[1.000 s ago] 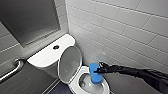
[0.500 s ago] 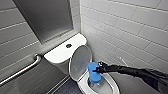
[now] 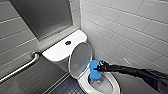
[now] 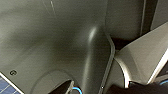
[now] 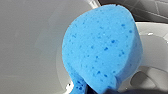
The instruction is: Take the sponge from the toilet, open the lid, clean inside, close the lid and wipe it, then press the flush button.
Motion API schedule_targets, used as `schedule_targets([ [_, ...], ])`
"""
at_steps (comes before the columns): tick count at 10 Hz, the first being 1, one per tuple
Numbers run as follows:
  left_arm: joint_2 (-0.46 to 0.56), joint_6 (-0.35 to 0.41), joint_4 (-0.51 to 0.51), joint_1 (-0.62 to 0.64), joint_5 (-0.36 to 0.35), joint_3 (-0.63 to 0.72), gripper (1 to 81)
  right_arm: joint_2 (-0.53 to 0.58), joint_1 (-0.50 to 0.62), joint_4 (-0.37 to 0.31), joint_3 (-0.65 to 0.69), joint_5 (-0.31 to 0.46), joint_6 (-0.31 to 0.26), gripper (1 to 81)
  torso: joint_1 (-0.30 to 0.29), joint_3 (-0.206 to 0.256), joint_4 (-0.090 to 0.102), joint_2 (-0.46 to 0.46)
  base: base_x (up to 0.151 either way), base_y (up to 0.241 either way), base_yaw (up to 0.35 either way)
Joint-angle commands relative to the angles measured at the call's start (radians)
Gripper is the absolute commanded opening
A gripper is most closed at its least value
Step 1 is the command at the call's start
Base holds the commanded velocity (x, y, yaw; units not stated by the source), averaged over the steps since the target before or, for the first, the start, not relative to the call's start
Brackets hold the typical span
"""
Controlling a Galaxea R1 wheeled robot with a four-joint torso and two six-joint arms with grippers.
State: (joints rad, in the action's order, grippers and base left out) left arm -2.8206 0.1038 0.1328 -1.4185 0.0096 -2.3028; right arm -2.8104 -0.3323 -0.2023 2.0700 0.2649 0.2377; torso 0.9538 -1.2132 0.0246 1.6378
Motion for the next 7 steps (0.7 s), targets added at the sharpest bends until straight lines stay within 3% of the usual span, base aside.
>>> schedule_targets([
  [1,0.007,0.005,0.013,-0.021,0.089,0.02,81.1,-0.013,0.14,-0.014,0.01,-0.001,0.026,1.0,0.0,0.005,0.0,0.0,0.0,0.0,0.0],
  [3,0.004,0.005,0.013,-0.026,0.089,0.02,81.1,-0.019,0.121,-0.012,0.048,-0.057,0.049,1.0,0.001,-0.026,0.0,0.0,0.0,0.0,0.0],
  [7,0.006,0.005,0.013,-0.037,0.089,0.02,81.1,-0.103,0.085,-0.014,0.195,-0.095,0.071,1.0,0.001,-0.031,0.0,0.0,0.0,0.0,0.0],
])
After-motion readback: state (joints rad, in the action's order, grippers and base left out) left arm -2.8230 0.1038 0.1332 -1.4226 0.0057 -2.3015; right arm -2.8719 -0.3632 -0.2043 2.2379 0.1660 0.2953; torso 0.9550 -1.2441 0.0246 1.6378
